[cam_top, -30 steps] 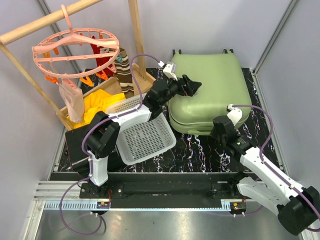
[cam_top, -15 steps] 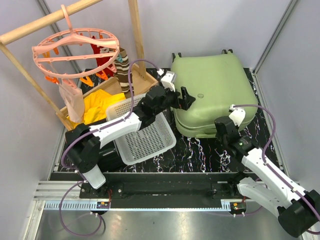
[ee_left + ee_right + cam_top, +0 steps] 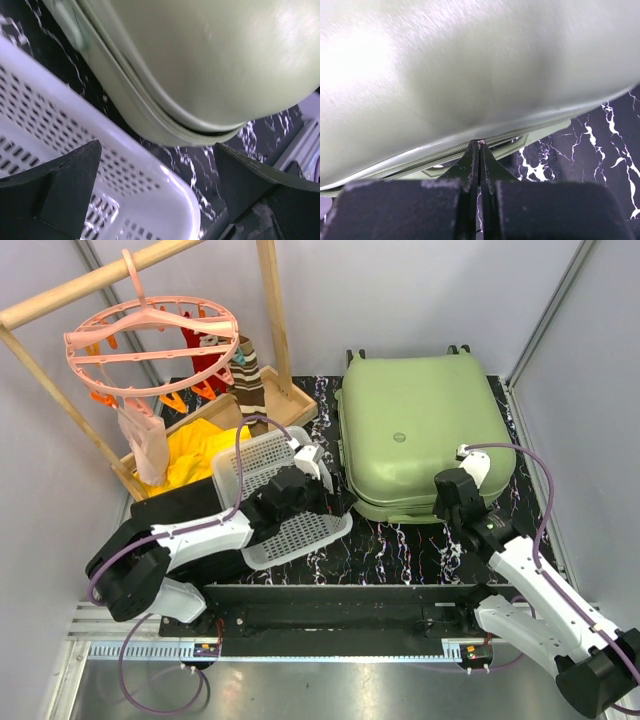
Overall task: Open, take out, and arrange the luggage
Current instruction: Unzip the luggage
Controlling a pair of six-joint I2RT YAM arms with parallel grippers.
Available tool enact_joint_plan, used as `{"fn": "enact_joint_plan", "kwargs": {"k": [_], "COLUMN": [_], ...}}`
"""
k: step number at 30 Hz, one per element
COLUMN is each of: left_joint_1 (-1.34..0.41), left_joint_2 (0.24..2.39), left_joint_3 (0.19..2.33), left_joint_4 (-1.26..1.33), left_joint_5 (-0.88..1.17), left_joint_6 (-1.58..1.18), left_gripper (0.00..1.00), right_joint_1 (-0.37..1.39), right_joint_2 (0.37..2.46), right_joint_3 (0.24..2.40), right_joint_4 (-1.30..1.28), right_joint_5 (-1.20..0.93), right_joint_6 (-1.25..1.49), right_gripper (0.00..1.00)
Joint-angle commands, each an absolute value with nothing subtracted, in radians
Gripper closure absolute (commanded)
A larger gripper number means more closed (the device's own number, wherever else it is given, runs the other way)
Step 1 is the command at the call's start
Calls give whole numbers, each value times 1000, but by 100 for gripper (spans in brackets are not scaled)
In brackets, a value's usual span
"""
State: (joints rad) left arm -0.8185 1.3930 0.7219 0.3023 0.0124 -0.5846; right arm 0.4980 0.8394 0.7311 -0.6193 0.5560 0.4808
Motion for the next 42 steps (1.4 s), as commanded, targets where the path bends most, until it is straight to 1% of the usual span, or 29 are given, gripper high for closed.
{"fn": "enact_joint_plan", "kwargs": {"k": [1,5,10,17,19,20,22,23,26,27,29,37,40,42], "left_joint_1": [-862,-922,-1011,-1196,-1218,-1241,-1258,-1265,-1275,-1275,-1275,-1282,-1289,-1310], "left_joint_2": [1377,1396,1401,1456,1483,1492,1554,1583,1660,1673,1727,1891,1922,1918], "left_joint_3": [725,749,816,894,885,874,855,856,870,873,900,1035,1043,1020], "left_joint_4": [327,324,313,262,300,380,492,512,589,612,641,635,659,696], "left_joint_5": [-26,-77,-164,-441,-422,-381,-326,-258,-166,-150,-103,-91,-115,-169], "left_joint_6": [-643,-670,-608,-312,-228,-121,-16,76,165,176,210,311,353,393], "left_gripper": [1,1,1,1,1,1,2,2,7,11,13,14,16,18], "right_joint_1": [499,509,545,554,554,555,554,554,554,554,554,554,554,554], "right_joint_2": [814,825,862,868,859,856,845,842,815,802,792,756,736,730], "right_joint_3": [854,806,776,759,752,749,738,733,716,712,703,693,687,681], "right_joint_4": [-491,-411,-361,-321,-319,-319,-321,-322,-322,-324,-325,-334,-336,-340], "right_joint_5": [543,439,425,405,405,406,416,414,403,402,397,376,374,376], "right_joint_6": [457,498,531,532,534,537,541,548,557,555,560,566,571,569], "right_gripper": [100,100,100,100,100,100,100,100,100,100,100,100,100,100]}}
